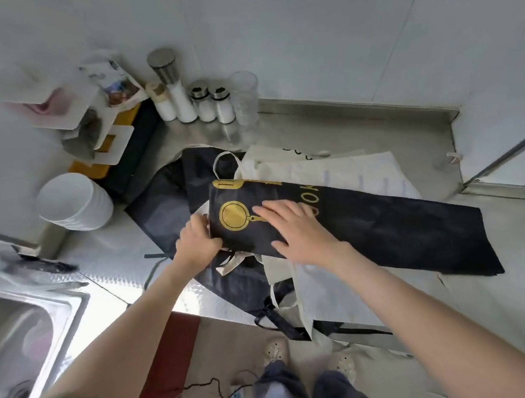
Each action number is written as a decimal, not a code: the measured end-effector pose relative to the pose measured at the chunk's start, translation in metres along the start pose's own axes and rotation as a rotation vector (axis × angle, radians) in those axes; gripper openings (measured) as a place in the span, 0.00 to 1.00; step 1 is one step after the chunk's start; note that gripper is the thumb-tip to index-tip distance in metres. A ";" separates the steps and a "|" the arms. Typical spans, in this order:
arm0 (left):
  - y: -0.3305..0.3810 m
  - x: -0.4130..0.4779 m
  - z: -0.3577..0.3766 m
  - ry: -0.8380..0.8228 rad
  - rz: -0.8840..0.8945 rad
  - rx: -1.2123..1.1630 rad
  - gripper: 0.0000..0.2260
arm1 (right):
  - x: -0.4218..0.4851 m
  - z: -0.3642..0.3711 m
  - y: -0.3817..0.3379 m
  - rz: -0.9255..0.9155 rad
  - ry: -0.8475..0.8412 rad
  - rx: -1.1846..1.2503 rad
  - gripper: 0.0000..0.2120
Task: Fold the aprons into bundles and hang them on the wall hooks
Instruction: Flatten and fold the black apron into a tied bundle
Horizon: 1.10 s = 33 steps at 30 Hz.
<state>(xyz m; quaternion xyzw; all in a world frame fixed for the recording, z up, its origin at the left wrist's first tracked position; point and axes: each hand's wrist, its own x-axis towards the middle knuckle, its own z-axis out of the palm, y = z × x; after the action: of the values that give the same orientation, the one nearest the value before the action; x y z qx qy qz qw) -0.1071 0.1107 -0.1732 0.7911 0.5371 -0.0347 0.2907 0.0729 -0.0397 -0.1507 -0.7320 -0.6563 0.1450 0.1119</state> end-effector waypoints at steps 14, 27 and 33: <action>-0.014 0.005 -0.025 -0.666 0.143 -0.545 0.14 | 0.096 -0.004 -0.061 0.022 -0.319 -0.096 0.17; 0.004 0.009 -0.024 -0.766 0.065 -0.243 0.19 | 0.073 -0.018 -0.044 0.218 -0.053 0.334 0.19; -0.006 0.017 -0.017 -0.459 -0.290 -0.716 0.37 | 0.034 0.006 -0.052 0.421 -0.072 0.295 0.13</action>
<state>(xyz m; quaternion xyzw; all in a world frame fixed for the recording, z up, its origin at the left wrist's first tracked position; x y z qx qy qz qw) -0.1091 0.1349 -0.1681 0.5290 0.5422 -0.0614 0.6499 0.0256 -0.0001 -0.1403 -0.8225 -0.4649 0.2853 0.1613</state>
